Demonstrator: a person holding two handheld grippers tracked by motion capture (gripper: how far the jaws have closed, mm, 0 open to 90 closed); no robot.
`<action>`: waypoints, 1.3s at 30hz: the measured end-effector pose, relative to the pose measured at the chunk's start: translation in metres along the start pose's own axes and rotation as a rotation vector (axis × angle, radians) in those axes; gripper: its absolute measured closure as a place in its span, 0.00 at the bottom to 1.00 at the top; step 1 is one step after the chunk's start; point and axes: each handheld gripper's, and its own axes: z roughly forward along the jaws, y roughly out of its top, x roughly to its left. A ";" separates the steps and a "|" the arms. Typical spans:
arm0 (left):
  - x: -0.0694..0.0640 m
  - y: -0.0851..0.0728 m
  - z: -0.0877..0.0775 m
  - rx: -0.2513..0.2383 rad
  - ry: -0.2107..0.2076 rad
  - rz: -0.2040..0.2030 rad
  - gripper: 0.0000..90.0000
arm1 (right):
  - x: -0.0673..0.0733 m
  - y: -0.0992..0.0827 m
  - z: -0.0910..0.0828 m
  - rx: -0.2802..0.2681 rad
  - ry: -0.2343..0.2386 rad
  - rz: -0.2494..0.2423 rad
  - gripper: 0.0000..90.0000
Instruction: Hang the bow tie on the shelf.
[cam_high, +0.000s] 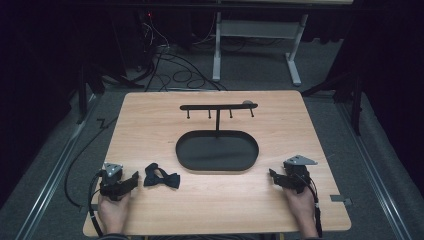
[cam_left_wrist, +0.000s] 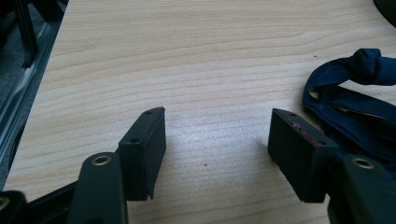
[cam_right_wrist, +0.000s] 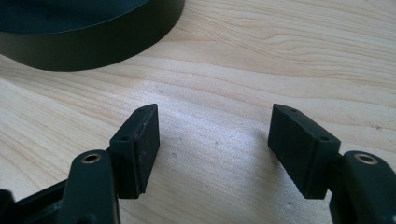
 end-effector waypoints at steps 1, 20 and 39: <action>0.000 0.000 0.000 0.000 0.000 0.000 0.42 | 0.000 0.000 0.000 0.000 0.000 0.000 0.39; 0.000 0.000 0.000 0.000 0.009 -0.007 0.42 | 0.000 0.000 0.000 0.000 0.001 0.003 0.39; 0.002 -0.003 -0.009 -0.019 -0.034 -0.039 0.45 | 0.000 0.000 0.000 0.000 -0.001 0.003 0.40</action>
